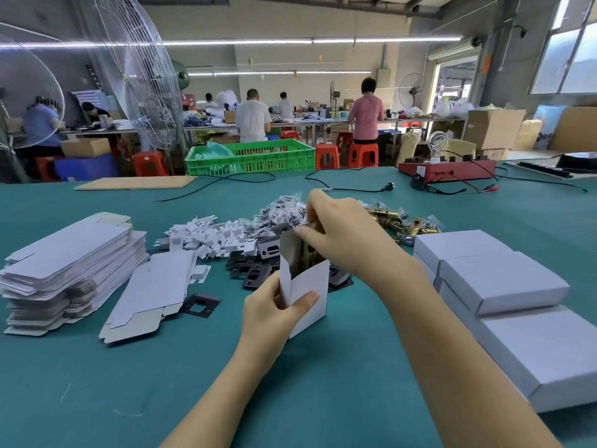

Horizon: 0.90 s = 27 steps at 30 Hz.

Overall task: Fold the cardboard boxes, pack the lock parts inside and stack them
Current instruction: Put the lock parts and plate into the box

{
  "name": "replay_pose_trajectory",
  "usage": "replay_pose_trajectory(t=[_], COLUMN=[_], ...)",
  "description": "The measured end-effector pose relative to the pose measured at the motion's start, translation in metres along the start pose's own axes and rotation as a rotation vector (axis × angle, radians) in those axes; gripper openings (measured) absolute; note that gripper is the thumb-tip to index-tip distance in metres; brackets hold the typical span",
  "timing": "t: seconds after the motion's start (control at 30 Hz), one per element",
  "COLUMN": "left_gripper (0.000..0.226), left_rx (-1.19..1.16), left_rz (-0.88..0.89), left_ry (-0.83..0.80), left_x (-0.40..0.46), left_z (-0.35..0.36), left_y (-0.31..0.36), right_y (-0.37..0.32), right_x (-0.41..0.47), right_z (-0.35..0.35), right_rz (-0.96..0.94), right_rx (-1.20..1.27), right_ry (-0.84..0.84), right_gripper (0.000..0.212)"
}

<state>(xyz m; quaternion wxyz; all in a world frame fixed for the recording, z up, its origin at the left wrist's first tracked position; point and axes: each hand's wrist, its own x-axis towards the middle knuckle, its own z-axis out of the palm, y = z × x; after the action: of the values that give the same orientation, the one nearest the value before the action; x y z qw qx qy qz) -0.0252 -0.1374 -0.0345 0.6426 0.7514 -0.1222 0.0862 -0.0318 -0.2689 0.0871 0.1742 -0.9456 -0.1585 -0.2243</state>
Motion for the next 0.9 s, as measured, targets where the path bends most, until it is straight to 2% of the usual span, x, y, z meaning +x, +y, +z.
replay_pose_trajectory(t=[0.1,0.2,0.47,0.6,0.7,0.8,0.87,0.9], left_gripper=[0.049,0.037,0.031,0.017,0.034,0.033,0.019,0.021], left_rx=[-0.001,0.001,-0.054,-0.088,-0.102,-0.106,-0.108,-0.105], left_rz=[-0.008,-0.011,0.008,-0.016,-0.028,-0.025,-0.02,-0.019], left_ry=[0.002,0.005,0.019,0.032,0.032,0.035,0.02,0.019], left_x=[0.0,0.001,0.001,0.002,0.002,0.002,0.003,0.003], left_z=[-0.002,-0.003,-0.002,-0.003,-0.003,-0.003,-0.002,-0.002], left_y=[0.0,-0.002,-0.002,-0.002,-0.003,-0.001,-0.003,-0.003], right_y=[0.003,0.006,0.013,0.033,0.053,0.068,0.076,0.08], right_x=[-0.001,0.001,-0.002,-0.004,-0.008,-0.01,-0.009,-0.008], right_z=[0.003,0.002,-0.011,-0.022,-0.027,-0.026,-0.017,-0.01], right_rz=[0.01,0.032,0.071,0.18,0.285,0.377,0.419,0.433], right_rx=[-0.061,-0.069,0.079,0.085,0.062,0.065,0.081,0.077], right_ry=[-0.087,-0.085,-0.055,-0.02,-0.025,-0.04,-0.061,-0.067], right_gripper=[0.013,0.004,0.013,0.015,0.013,0.015,0.015,0.013])
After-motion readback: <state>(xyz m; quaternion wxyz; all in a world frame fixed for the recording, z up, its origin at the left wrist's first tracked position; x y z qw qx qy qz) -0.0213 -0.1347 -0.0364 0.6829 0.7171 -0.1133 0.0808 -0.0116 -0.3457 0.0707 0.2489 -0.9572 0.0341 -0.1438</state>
